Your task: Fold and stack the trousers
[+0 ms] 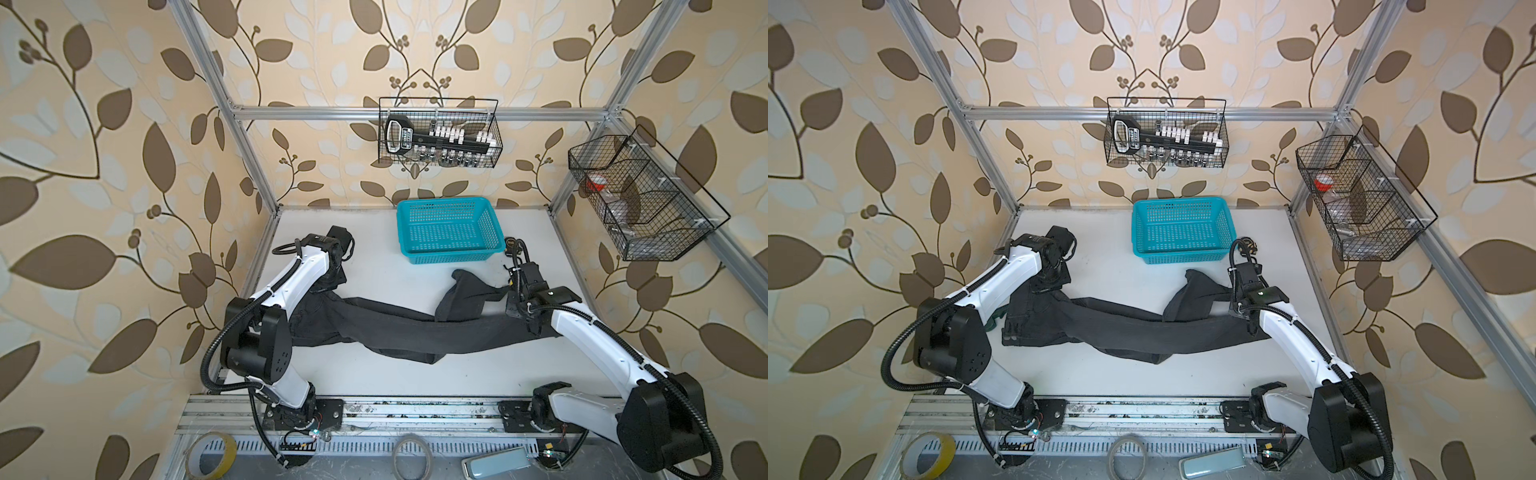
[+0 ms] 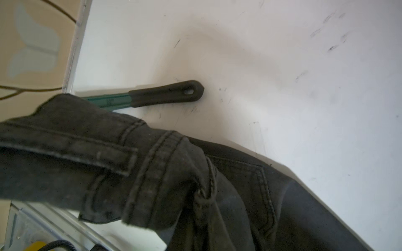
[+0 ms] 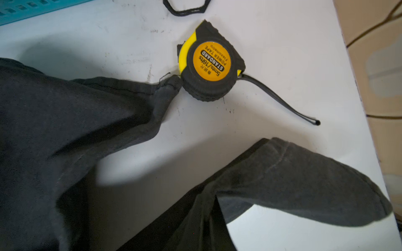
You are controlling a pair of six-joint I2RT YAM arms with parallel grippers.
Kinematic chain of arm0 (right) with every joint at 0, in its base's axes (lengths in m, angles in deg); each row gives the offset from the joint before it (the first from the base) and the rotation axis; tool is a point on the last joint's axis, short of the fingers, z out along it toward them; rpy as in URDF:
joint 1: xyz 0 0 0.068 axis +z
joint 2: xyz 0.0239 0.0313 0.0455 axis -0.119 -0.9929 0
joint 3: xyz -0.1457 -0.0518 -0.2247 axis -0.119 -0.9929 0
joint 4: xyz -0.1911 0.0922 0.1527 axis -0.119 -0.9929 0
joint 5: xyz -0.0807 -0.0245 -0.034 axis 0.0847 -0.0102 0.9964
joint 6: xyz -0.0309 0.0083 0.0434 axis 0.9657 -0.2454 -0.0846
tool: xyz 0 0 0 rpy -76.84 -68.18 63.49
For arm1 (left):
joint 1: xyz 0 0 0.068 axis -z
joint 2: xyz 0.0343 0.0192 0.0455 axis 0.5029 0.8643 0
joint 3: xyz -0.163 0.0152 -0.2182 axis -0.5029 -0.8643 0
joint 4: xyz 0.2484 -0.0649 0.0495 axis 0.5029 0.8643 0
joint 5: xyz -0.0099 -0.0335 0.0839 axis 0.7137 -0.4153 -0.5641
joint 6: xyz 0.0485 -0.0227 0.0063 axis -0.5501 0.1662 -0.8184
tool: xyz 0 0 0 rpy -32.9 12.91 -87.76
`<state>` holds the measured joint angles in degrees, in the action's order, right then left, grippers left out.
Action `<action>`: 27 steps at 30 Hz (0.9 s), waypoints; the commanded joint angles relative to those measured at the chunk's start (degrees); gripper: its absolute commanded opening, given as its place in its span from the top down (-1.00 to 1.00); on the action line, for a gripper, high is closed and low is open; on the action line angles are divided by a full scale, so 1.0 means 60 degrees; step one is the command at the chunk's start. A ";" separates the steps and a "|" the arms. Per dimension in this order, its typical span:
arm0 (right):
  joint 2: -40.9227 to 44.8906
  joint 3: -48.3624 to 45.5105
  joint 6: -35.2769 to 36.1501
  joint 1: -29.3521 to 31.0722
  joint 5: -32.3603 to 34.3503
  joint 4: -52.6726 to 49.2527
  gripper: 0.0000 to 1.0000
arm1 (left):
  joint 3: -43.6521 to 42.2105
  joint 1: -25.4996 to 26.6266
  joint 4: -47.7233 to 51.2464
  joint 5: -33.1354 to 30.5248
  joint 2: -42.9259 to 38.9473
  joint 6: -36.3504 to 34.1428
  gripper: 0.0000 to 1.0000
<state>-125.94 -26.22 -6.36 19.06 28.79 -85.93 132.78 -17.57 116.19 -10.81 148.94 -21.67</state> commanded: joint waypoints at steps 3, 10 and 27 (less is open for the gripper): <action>-0.0213 0.0152 0.0490 -0.0130 0.0068 0.0552 0.78 | 0.0958 -0.0195 -0.0513 -0.0020 0.0800 -0.0567 0.74; -0.0451 0.0568 0.0776 -0.0266 -0.0466 0.0854 0.53 | 0.2158 -0.0413 -0.0731 0.0094 0.2072 -0.0999 0.69; 0.1900 0.0782 0.7928 0.0280 -0.5106 -0.0461 -0.28 | 0.4597 -0.1327 0.0712 0.2533 0.3266 -0.2333 0.10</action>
<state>-115.60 -20.45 27.74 19.04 6.21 -86.41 157.24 -25.24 115.93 1.51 169.64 -33.28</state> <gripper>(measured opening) 0.636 0.443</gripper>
